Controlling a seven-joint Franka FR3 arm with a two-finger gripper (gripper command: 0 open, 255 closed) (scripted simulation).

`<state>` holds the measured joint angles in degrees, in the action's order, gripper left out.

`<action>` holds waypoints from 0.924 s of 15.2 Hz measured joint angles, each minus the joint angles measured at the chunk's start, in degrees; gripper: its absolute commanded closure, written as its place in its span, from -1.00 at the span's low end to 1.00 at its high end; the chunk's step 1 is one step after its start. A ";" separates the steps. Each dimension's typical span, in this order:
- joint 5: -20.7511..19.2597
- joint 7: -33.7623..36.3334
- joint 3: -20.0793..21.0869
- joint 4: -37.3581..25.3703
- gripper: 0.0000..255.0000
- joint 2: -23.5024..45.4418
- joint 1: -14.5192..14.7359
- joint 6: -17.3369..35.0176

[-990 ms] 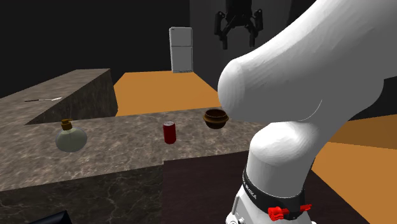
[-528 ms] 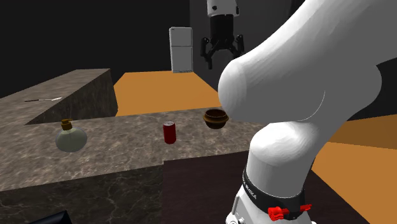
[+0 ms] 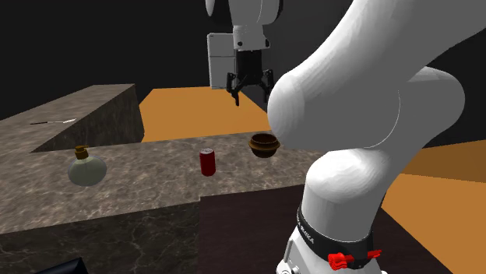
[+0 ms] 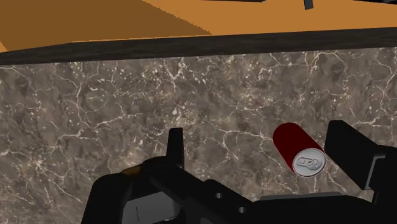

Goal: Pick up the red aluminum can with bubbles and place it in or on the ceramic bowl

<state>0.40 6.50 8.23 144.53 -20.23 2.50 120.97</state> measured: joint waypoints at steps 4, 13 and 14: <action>-0.16 3.17 2.09 -2.02 -1.00 8.58 0.75 6.88; -4.66 10.82 4.39 -11.98 -1.00 29.38 2.62 18.30; -5.19 11.63 4.44 -13.20 -1.00 31.26 3.01 19.01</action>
<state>-4.79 18.12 12.67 131.33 11.03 5.51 139.98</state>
